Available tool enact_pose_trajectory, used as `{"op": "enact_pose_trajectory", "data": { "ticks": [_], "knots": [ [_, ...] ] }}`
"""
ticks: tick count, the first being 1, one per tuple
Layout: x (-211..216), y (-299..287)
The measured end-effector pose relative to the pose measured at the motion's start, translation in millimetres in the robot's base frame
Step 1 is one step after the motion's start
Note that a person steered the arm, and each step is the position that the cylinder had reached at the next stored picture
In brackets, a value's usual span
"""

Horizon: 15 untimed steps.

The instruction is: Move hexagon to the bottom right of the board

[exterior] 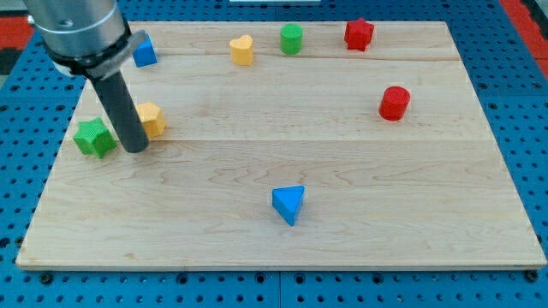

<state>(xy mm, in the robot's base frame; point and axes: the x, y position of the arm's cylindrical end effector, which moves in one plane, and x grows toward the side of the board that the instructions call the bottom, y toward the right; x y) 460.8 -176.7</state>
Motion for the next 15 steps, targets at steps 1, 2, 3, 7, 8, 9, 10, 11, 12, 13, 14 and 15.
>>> {"op": "enact_pose_trajectory", "data": {
  "ticks": [1,2,3,7,8,9,10,11,12,13,14,15],
  "knots": [
    [-27.7,-49.5],
    [-49.5,-48.3],
    [-48.7,10.9],
    [-35.4,156.0],
    [-19.3,228.3],
    [-48.1,210.9],
    [-58.4,179.0],
    [-14.6,182.5],
    [-9.7,146.0],
    [-17.3,112.0],
    [-5.4,83.1],
    [12.1,76.9]
  ]
}}
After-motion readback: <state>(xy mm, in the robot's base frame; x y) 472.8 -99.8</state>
